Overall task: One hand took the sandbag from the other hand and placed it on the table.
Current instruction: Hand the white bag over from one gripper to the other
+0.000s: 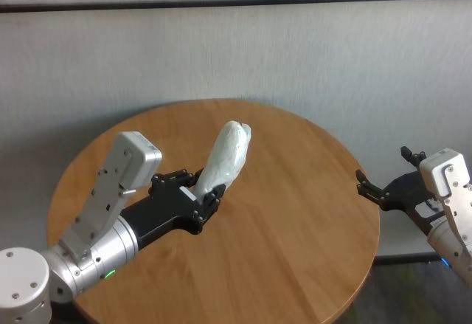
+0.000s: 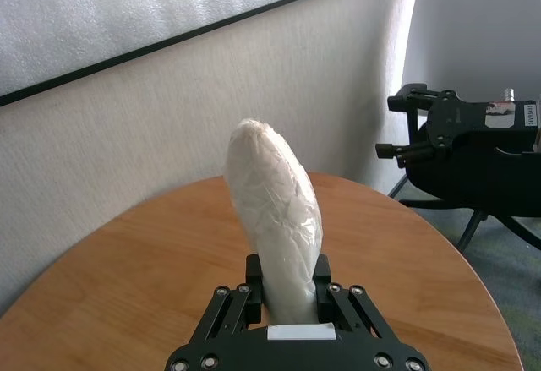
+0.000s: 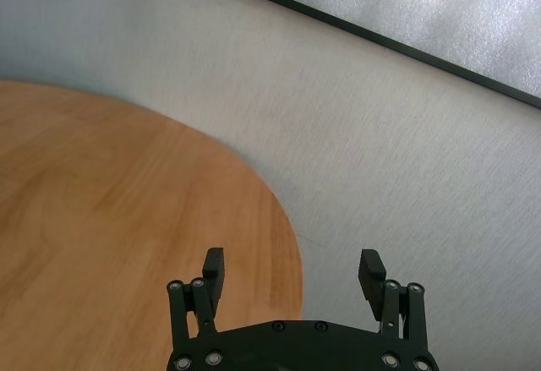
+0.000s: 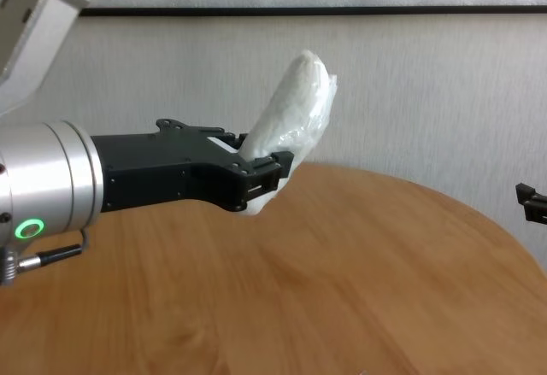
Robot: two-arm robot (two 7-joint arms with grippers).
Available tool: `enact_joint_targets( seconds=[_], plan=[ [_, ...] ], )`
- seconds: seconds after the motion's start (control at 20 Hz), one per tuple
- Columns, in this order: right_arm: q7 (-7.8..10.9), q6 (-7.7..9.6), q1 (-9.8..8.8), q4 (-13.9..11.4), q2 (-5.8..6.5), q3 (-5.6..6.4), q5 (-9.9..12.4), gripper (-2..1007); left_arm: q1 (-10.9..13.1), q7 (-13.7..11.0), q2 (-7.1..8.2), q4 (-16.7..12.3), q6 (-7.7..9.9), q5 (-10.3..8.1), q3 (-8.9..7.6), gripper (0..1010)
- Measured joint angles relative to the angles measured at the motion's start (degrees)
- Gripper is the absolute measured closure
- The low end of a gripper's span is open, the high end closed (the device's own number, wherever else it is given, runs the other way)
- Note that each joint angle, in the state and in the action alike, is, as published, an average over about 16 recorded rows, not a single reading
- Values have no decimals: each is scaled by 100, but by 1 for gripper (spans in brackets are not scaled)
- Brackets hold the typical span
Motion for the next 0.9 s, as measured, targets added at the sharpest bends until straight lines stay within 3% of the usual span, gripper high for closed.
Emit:
enact_joint_targets(
  seconds=[0.9],
  plan=[
    [0, 0, 0, 0, 0, 0, 0, 5, 0, -11, 11, 6, -19, 19, 10, 650]
  ],
)
